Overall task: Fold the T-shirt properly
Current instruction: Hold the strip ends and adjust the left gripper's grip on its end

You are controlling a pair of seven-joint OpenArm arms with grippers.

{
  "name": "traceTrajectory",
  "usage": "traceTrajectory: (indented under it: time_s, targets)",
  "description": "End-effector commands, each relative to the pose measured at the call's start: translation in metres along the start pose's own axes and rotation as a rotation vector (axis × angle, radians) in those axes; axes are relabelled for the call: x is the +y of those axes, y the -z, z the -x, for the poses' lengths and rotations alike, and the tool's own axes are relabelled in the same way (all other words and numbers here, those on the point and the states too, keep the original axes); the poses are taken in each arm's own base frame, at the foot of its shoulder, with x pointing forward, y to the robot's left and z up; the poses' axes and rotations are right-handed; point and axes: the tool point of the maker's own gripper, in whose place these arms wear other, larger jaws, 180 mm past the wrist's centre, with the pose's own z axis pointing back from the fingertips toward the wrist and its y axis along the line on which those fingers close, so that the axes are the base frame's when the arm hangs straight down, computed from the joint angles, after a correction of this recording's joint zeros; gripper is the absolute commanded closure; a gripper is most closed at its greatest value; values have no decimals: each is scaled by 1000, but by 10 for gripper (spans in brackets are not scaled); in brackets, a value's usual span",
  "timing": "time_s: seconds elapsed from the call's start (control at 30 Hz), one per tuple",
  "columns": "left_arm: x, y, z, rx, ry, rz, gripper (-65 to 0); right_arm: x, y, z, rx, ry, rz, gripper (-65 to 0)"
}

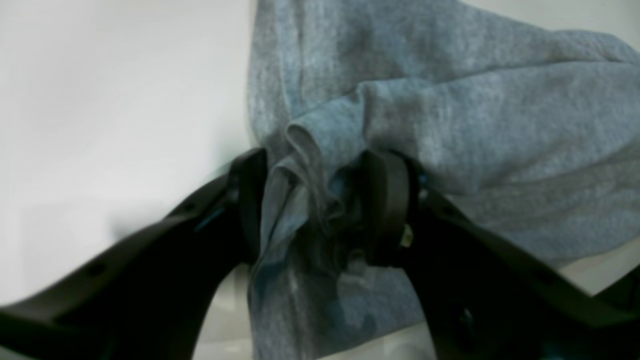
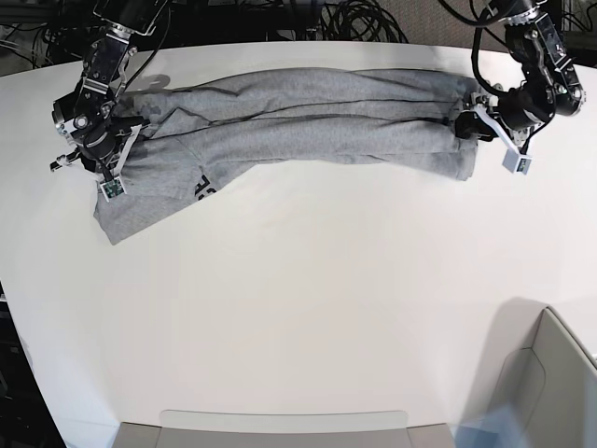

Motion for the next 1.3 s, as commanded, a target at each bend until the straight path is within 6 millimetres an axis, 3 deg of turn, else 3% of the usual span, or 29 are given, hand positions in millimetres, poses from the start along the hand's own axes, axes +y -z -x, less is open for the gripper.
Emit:
traceTrajectory:
  time_s: [0.0, 0.13, 0.33, 0.47, 0.63, 0.97, 1.1, 1.27]
  targets:
    - [-2, 8, 57, 245, 12, -26, -318, -3, 1, 1, 11, -12, -1, 0]
    - [-15, 16, 63, 284, 59, 2, -248, -2, 1, 2, 13, -12, -4, 0]
    - [-11, 17, 66, 298, 49, -1, 0, -2, 1, 1, 11, -12, -3, 0]
    - [8, 16, 84, 364, 8, -17, 0, -3, 1, 1, 12, -12, -1, 0]
    - [25, 7, 75, 319, -48, -50, 0, -3, 0, -1, 4, -7, -1, 0]
    - [28, 5, 74, 310, -57, -57, 0, -3, 0, -5, -5, -2, 1, 0]
    - [46, -7, 66, 310, -37, -101, 0, -3, 0, -4, 0, -2, 1, 0]
    - [63, -18, 33, 227, -49, -139, 0, -2, 1, -5, 0, -4, -3, 0]
